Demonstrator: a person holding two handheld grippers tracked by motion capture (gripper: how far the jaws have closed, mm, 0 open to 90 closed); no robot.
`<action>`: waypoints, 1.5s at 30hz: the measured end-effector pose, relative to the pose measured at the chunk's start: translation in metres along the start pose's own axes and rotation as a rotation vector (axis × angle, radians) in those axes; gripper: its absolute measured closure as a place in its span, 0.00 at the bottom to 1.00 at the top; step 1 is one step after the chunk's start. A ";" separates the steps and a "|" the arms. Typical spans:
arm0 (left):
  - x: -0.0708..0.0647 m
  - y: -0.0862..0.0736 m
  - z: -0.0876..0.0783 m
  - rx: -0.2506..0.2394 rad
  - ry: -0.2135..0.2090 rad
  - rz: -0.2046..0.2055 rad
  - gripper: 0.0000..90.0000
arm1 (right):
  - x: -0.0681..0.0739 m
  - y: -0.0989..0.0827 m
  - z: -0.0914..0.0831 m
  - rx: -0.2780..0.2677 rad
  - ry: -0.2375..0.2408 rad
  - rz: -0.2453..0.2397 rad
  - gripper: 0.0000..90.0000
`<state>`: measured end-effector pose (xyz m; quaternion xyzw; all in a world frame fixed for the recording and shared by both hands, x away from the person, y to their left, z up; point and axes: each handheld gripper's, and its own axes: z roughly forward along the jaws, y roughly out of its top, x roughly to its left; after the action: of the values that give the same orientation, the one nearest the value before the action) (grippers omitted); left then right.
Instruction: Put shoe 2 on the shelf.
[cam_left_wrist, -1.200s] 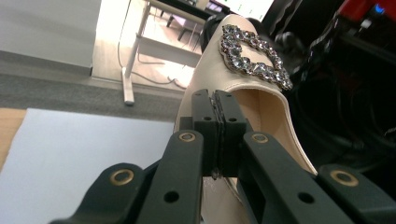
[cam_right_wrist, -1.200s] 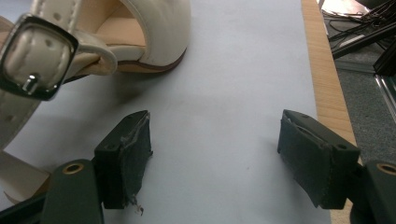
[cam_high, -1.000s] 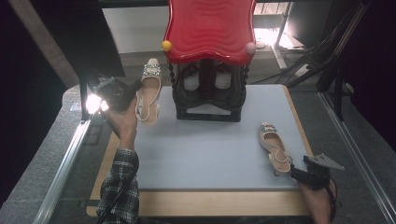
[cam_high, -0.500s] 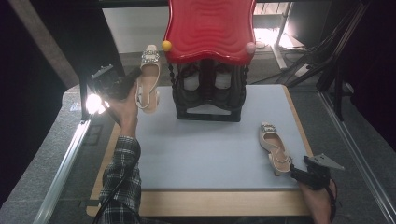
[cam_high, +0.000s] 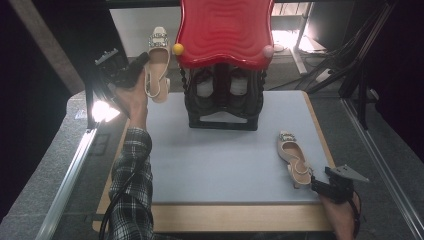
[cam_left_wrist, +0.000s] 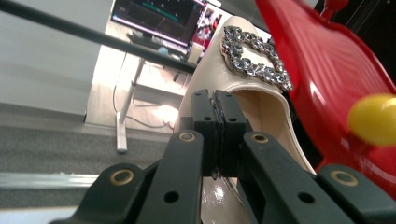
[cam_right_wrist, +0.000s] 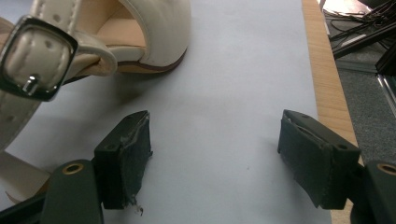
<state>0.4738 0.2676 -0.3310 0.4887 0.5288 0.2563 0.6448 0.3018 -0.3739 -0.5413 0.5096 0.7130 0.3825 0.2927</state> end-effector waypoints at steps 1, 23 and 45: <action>-0.001 0.003 0.001 -0.007 -0.001 0.004 0.99 | 0.000 0.000 0.000 0.000 0.000 0.000 0.28; -0.011 0.067 0.044 -0.095 -0.047 -0.026 0.99 | -0.002 0.000 0.000 -0.005 0.014 0.013 0.28; -0.051 0.119 0.057 -0.140 -0.137 -0.055 0.98 | 0.000 0.000 0.000 0.000 -0.001 -0.004 0.28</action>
<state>0.5339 0.2505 -0.2037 0.4442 0.4776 0.2409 0.7188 0.3019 -0.3734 -0.5416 0.5085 0.7138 0.3815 0.2938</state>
